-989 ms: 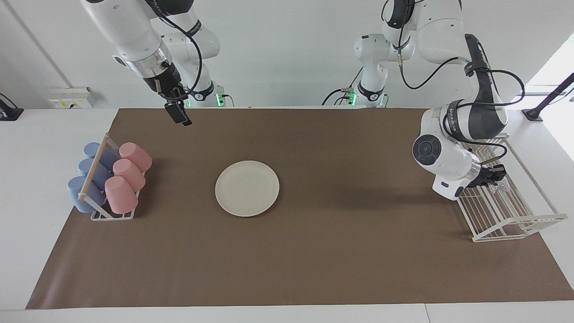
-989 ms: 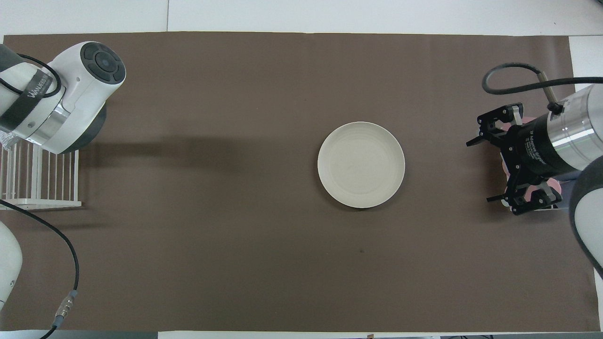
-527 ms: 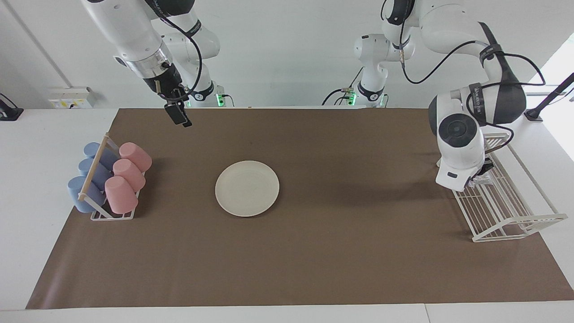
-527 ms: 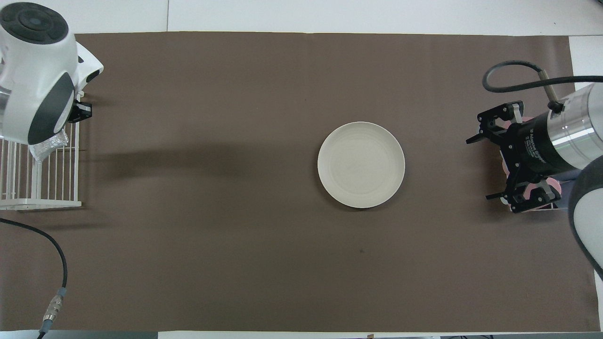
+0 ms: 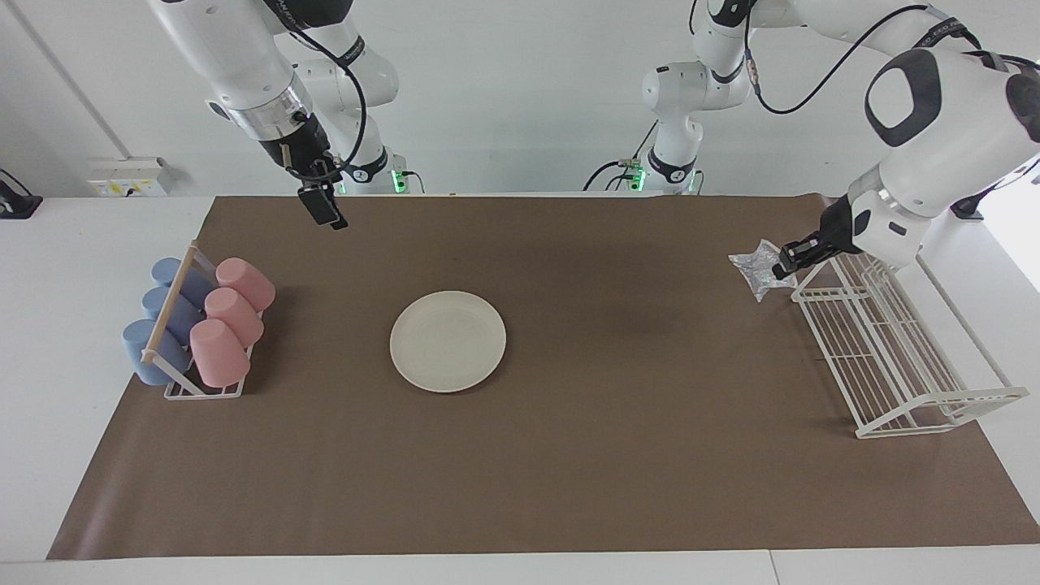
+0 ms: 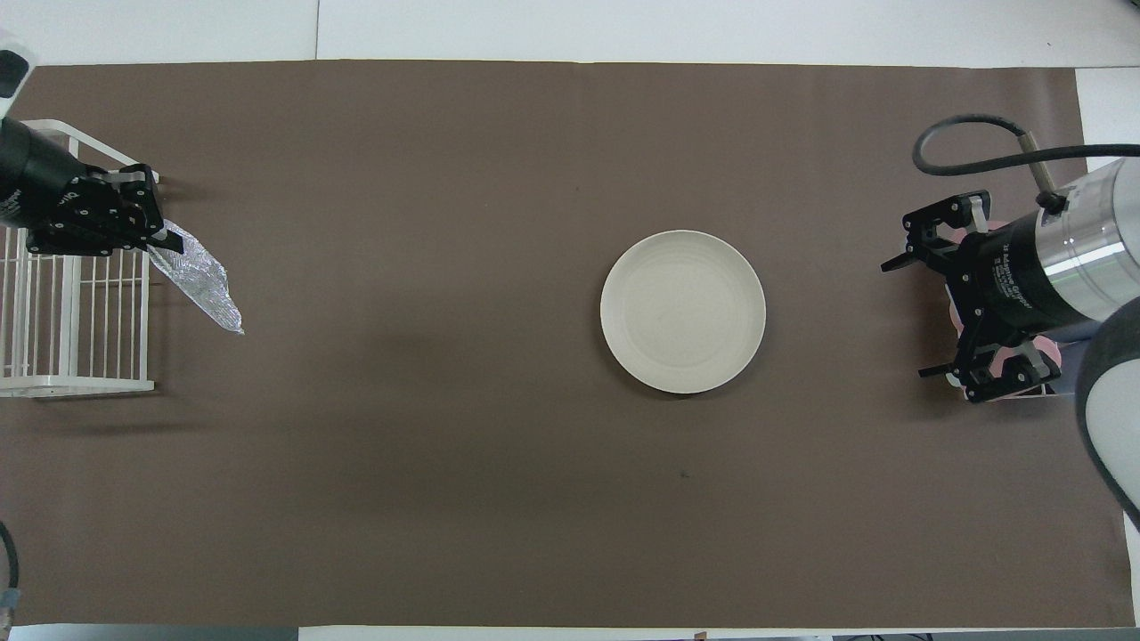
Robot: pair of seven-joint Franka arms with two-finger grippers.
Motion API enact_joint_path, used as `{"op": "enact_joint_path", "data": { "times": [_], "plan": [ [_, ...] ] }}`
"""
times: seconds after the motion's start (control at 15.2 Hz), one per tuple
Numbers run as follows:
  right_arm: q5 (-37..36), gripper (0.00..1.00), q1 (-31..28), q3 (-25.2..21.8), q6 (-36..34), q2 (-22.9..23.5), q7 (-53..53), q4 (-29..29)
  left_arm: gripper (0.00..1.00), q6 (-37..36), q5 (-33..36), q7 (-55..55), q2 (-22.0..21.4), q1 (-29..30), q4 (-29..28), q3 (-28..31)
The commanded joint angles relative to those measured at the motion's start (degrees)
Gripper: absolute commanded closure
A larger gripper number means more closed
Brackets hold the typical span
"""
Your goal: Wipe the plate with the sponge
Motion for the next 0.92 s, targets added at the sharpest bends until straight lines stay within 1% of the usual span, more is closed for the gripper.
{"op": "enact_joint_path", "data": {
  "times": [0.0, 0.07, 0.13, 0.26, 0.4, 0.46, 0.59, 0.66, 0.73, 0.79, 0.86],
  "plan": [
    [0.65, 0.00, -0.54, 0.76, 1.46, -1.08, 1.23, -1.12, 1.00, 0.48, -12.44, 0.00, -5.00, 1.28, -8.67, -0.41],
    [0.74, 0.00, -0.54, 0.76, 1.55, -1.08, 1.06, -1.12, 1.00, 1.27, -16.75, -0.01, -6.40, 1.37, -11.39, -0.41],
    [0.74, 0.00, -0.54, 0.76, 1.55, -1.08, 0.71, -1.12, 1.00, 3.46, -21.15, -0.01, -8.68, 1.37, -15.77, -0.41],
    [0.74, 0.00, -0.45, 1.02, 1.55, -1.08, -0.26, -1.12, 1.00, 9.43, -28.72, 0.17, -12.46, 0.84, -23.60, -0.50],
    [0.74, 0.00, -0.54, 1.64, 1.64, -1.08, -1.14, -1.12, 1.00, 12.25, -34.96, 0.43, -14.84, 0.49, -28.27, -0.59],
    [0.74, 0.00, -0.54, 1.64, 2.25, -1.08, -1.93, -1.12, 1.00, 13.49, -39.43, 0.78, -16.25, 0.49, -30.82, -0.59],
    [0.82, 0.00, -0.54, 1.73, 2.78, -1.08, -5.35, -1.21, 1.00, 14.81, -46.91, 8.56, -19.23, 0.40, -36.09, -0.59],
    [0.74, 0.00, 0.16, 2.42, 3.39, -1.16, -6.58, -1.38, 1.00, 14.99, -49.12, 13.83, -20.47, 0.23, -38.38, -0.93],
    [0.48, 0.00, 1.90, 2.61, 5.48, -1.16, -6.59, -1.73, 1.00, 15.60, -50.71, 16.32, -21.61, -0.64, -40.49, -1.29],
    [0.39, 0.00, 2.96, 2.69, 6.81, -0.99, -6.42, -1.82, 1.00, 17.35, -52.98, 17.65, -23.19, -2.83, -43.12, -1.29],
    [0.39, 0.00, 3.50, 2.70, 7.08, -0.81, -6.16, -1.82, 1.00, 19.11, -55.10, 20.01, -25.55, -3.98, -46.54, -1.29]
  ]
}}
